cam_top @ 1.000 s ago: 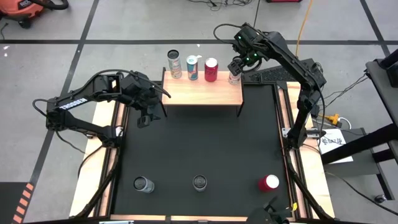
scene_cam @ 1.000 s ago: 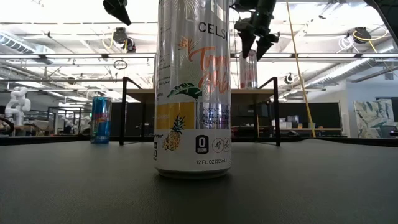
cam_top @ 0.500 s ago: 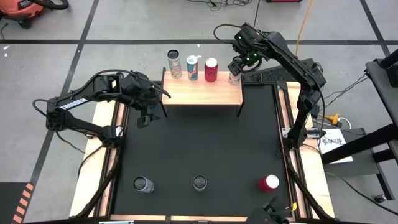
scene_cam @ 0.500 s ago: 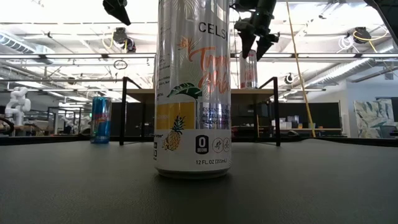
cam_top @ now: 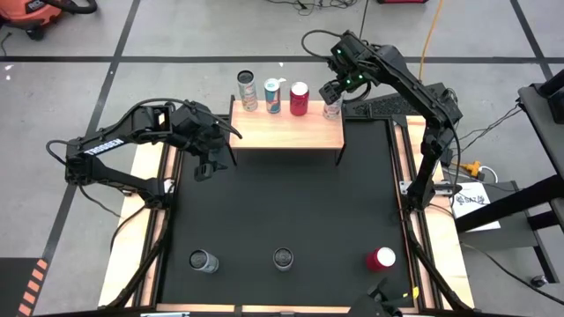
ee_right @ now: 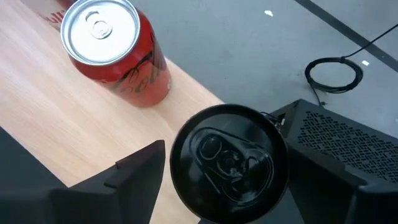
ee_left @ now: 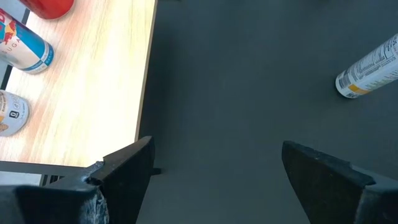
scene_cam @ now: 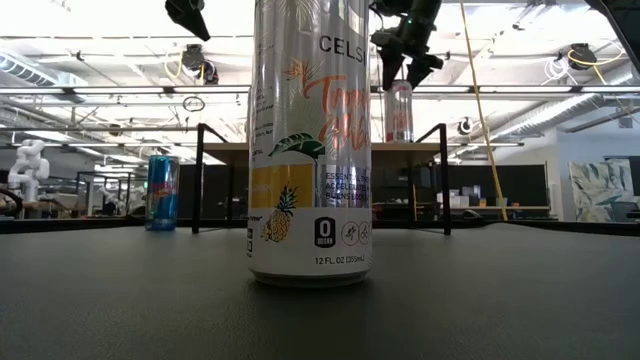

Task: Place canned beverage on shelf
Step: Put the top white-pink soda can on the shelf

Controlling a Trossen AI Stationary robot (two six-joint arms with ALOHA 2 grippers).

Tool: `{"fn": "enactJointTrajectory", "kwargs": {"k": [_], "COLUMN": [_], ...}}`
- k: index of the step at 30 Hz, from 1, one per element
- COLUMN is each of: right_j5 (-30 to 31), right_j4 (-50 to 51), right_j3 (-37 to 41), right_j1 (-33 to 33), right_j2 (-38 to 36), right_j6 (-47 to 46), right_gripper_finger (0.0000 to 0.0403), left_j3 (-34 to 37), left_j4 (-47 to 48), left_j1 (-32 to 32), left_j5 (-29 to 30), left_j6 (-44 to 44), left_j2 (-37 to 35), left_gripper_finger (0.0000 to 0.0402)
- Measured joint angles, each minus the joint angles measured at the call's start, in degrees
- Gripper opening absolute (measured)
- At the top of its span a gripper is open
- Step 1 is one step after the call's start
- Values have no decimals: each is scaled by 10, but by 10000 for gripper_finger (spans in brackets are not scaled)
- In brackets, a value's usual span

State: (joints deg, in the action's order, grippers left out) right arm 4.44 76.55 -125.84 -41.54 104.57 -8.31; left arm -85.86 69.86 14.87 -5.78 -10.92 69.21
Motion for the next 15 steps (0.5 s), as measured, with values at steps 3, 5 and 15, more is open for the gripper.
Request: {"fn": "enactJointTrajectory", "kwargs": {"k": [3, 5, 15], "right_j5": [0, 0, 33], "right_j4": [-1, -4, 30], "right_j3": [0, 0, 0], "right_j1": [0, 0, -1], "right_j2": [0, 0, -10], "right_j6": [0, 0, -15], "right_gripper_finger": [291, 291, 291], "left_j3": [0, 0, 0], "left_j4": [0, 0, 1], "left_j1": [0, 0, 0], "left_j5": [0, 0, 0], "left_j6": [0, 0, 0], "left_j2": [0, 0, 0], "left_gripper_finger": [350, 350, 350]}}
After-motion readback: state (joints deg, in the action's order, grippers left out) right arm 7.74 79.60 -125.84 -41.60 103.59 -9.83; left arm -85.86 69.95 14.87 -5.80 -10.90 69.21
